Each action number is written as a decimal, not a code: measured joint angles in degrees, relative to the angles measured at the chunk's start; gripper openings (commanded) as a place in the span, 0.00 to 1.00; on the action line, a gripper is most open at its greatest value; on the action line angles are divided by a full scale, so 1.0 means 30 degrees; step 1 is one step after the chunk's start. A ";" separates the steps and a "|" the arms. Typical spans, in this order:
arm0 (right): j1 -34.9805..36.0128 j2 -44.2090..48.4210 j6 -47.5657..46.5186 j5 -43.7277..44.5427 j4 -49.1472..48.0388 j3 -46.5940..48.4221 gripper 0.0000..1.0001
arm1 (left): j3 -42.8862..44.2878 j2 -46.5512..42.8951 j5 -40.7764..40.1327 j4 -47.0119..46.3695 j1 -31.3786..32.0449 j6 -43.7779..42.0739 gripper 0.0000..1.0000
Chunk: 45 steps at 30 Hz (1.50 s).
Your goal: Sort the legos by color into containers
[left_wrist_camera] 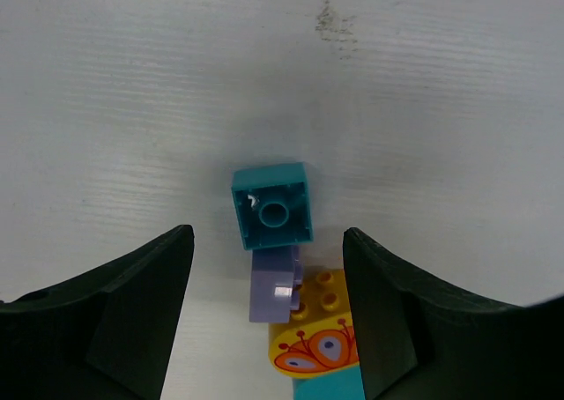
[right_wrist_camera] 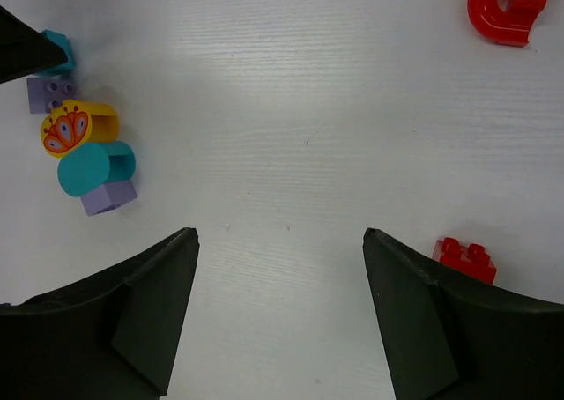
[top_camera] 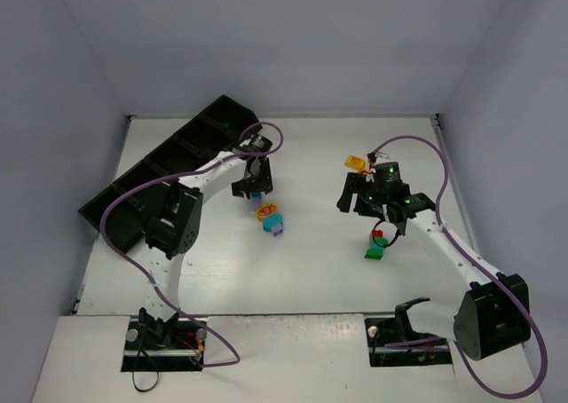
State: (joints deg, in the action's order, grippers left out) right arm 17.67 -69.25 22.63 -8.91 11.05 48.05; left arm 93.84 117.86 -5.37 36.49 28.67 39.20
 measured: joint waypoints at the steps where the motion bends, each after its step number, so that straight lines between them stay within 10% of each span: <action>1: 0.0000 0.0015 0.0000 -0.0051 -0.0102 -0.0160 0.72 | 0.0073 0.0321 -0.0051 0.0168 -0.0044 0.0066 0.62; 11: 0.0000 0.0299 -0.0044 -0.0153 -0.0328 -0.1020 0.73 | 0.1778 0.2033 -0.0663 0.1049 -0.0211 0.0109 0.00; 24: 0.0000 0.1115 -0.0437 -0.0204 -0.0357 -0.1049 0.73 | 0.5049 -0.0073 -0.3898 0.0685 -0.2251 -0.5967 0.01; 33: 0.0000 0.1778 -0.0554 -0.0605 -0.0415 -0.1217 0.74 | 0.9224 0.2805 -0.4153 -0.0284 -0.5559 -0.9617 0.53; 45: 0.0000 0.2732 -0.0546 -0.0699 -0.0466 -0.1647 0.74 | 0.8473 0.2827 -0.1479 0.0328 -0.5690 -0.9595 0.61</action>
State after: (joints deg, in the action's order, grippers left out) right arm 17.67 -61.06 20.99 -11.00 9.65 43.11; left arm 119.26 126.34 -9.80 37.47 11.60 10.41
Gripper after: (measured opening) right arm 0.742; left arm 0.614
